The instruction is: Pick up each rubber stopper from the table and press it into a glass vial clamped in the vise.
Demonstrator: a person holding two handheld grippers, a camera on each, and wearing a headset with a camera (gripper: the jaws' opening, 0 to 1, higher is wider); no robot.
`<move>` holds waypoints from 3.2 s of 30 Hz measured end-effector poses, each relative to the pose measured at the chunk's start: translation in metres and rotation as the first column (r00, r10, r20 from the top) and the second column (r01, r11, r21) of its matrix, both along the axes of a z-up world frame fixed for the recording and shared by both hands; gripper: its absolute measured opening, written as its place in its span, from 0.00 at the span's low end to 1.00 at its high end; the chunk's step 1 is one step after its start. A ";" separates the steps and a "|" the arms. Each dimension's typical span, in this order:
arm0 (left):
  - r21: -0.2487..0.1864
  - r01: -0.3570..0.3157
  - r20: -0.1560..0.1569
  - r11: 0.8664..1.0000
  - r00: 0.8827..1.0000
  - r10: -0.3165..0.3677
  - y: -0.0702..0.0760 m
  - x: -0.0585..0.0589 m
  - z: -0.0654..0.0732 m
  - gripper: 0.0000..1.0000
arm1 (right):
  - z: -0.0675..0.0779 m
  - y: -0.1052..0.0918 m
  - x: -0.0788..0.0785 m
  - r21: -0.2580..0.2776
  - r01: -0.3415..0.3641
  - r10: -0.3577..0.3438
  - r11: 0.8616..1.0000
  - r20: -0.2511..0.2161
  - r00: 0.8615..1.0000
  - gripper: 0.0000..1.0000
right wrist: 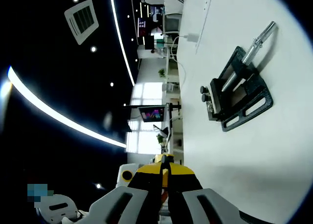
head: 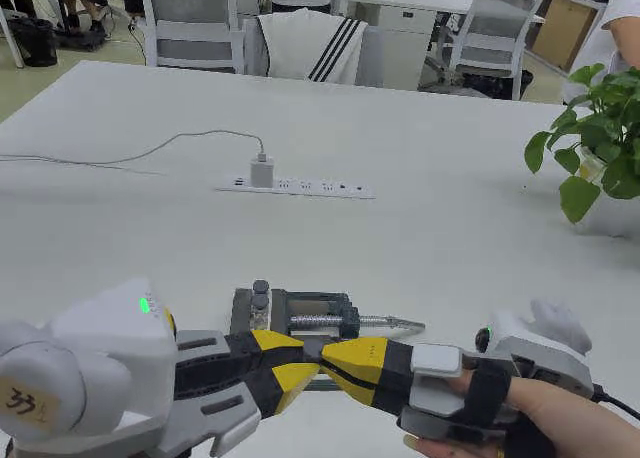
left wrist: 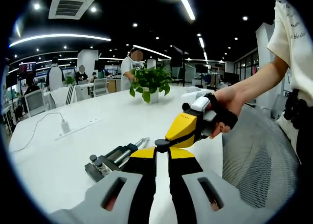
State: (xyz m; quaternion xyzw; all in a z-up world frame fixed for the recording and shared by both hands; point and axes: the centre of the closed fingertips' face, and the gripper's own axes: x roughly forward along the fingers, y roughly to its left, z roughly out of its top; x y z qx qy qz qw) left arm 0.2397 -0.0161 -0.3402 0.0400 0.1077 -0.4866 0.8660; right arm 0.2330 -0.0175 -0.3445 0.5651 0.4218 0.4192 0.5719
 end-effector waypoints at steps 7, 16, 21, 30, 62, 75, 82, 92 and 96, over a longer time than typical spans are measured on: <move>-0.001 0.000 -0.006 1.000 1.000 0.000 0.001 -0.001 -0.002 0.04 | -0.001 0.000 -0.001 0.003 0.004 -0.004 1.000 0.003 1.000 0.00; 0.004 0.003 -0.002 1.000 1.000 -0.003 0.001 -0.002 -0.003 0.04 | -0.002 0.001 -0.002 -0.014 0.001 -0.001 1.000 0.046 0.999 0.00; 0.006 0.003 -0.002 1.000 1.000 -0.003 0.001 -0.002 -0.004 0.04 | -0.005 0.000 -0.001 -0.048 0.005 -0.001 0.999 0.083 0.997 0.03; 0.012 -0.005 -0.002 1.000 1.000 0.005 0.005 -0.002 -0.006 0.04 | -0.009 -0.003 0.004 -0.105 0.039 -0.023 0.994 0.151 0.988 0.31; 0.050 0.017 -0.036 0.999 0.999 -0.015 0.008 -0.010 -0.020 0.04 | -0.003 -0.011 0.006 -0.640 -0.029 0.544 0.767 0.627 0.558 0.66; 0.086 0.054 -0.051 0.995 0.997 -0.050 0.003 -0.016 -0.029 0.04 | -0.006 0.000 -0.005 -0.845 -0.064 0.843 0.531 0.519 0.143 0.40; 0.102 0.075 -0.057 0.992 0.996 -0.070 0.000 -0.019 -0.033 0.04 | -0.013 0.004 -0.018 -0.898 -0.093 0.901 0.430 0.434 -0.019 0.28; 0.121 0.111 -0.066 0.986 0.992 -0.103 -0.004 -0.027 -0.038 0.04 | -0.022 0.004 -0.026 -0.935 -0.126 0.929 0.330 0.346 -0.128 0.17; 0.123 0.117 -0.065 0.986 0.992 -0.110 -0.006 -0.028 -0.038 0.04 | -0.028 0.002 -0.028 -0.951 -0.120 0.938 0.284 0.301 -0.172 0.14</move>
